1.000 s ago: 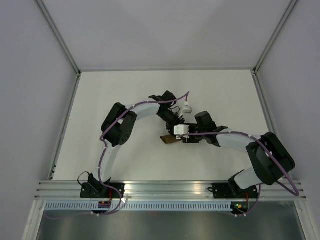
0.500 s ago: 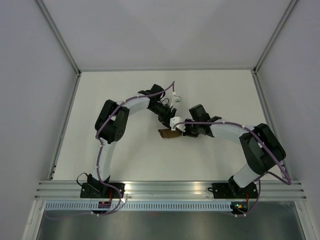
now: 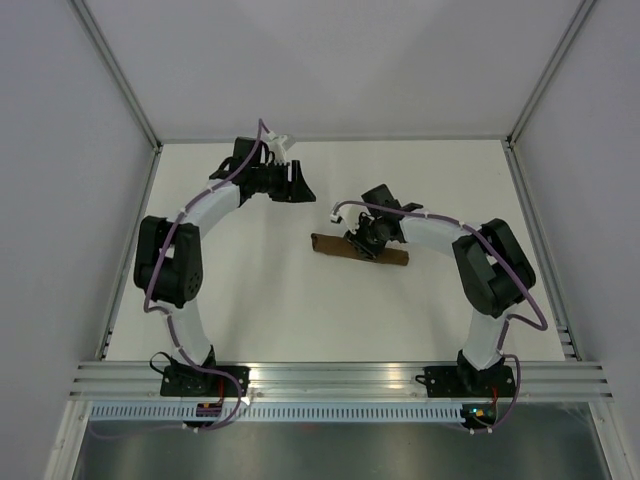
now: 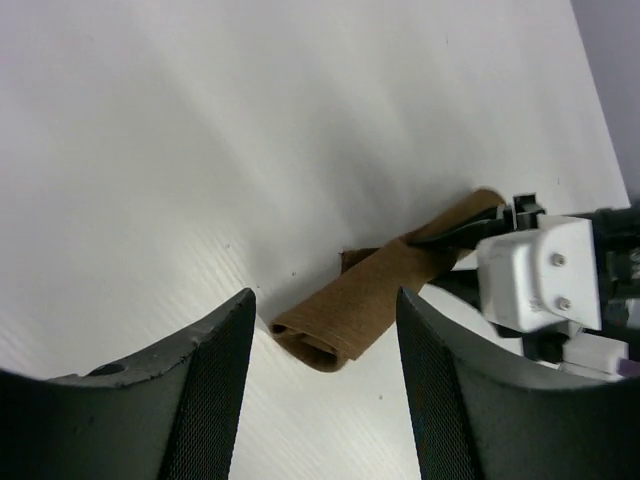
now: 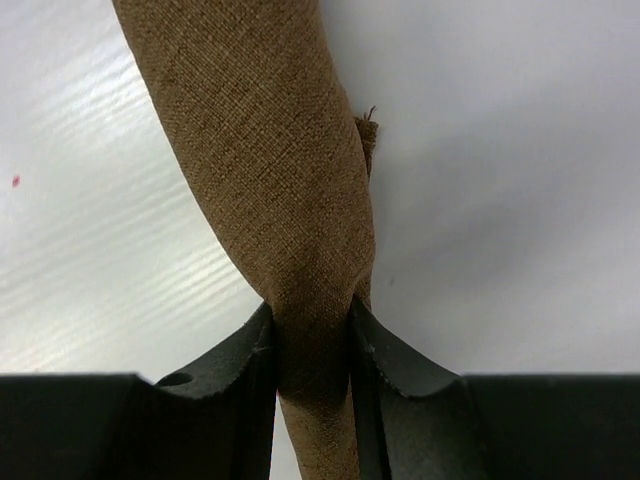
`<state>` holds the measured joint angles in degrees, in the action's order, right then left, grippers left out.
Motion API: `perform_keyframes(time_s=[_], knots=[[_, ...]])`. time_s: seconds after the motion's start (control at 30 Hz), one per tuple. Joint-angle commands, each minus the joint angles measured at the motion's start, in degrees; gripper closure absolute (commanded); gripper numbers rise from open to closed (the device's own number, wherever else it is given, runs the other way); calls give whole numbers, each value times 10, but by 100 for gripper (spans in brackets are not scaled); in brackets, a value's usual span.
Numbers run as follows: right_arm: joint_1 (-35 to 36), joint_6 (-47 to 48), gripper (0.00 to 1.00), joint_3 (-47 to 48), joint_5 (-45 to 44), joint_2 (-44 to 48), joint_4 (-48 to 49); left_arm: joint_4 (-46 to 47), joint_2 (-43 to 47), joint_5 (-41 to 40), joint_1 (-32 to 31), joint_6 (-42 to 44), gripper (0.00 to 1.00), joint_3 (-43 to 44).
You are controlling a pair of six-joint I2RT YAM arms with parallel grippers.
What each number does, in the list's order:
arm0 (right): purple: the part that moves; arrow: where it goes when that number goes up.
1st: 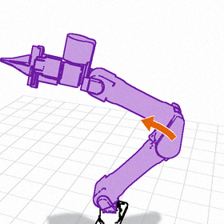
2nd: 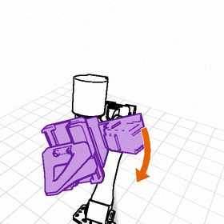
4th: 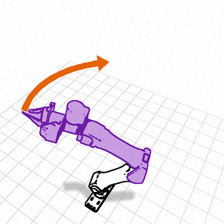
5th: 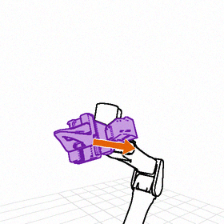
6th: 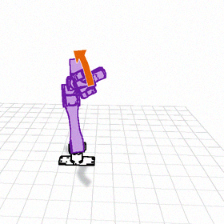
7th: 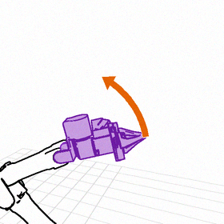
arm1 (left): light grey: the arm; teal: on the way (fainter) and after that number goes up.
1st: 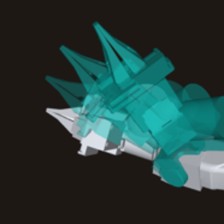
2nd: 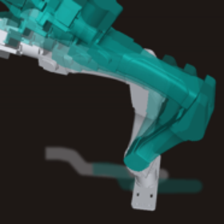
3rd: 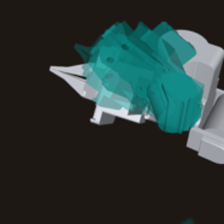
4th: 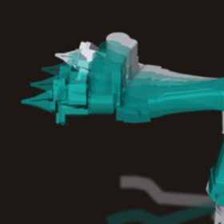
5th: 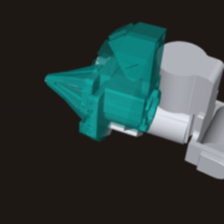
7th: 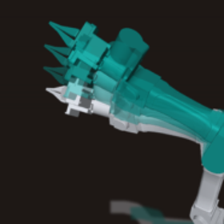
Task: Fold the napkin, place the utensils inside, and roll it up
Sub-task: Roll the napkin with the utensil
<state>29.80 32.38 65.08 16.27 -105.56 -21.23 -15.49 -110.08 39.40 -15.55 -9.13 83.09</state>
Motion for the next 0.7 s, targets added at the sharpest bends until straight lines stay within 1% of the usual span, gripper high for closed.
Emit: perform_keyframes(time_s=[0.0, 0.03, 0.13, 0.17, 0.23, 0.33, 0.47, 0.67], knots=[[-3, -121, 68, 40, -19, -64, -56, 67, 74, -85, -3, -133, 36, -52], [-4, -152, 67, 50, -23, -82, -57, 72, 85, -109, -3, -144, 36, -65], [-4, -199, 67, 80, -33, -113, -53, 133, 131, -143, -6, -198, 36, -150], [-4, -229, 66, 95, -30, -121, -54, 181, 141, -151, -8, -213, 36, -200], [-4, -260, 66, 112, -25, -147, -54, 206, 165, -175, -15, -241, 36, -255], [-4, -310, 66, 142, -14, -170, -53, 239, 171, -201, -29, -265, 37, -296], [-4, -365, 65, 176, -13, -185, -36, 255, 147, -220, -52, -277, 37, -298], [-4, -422, 63, 210, -7, -207, -31, 266, 78, -231, -59, -304, 38, -255]])
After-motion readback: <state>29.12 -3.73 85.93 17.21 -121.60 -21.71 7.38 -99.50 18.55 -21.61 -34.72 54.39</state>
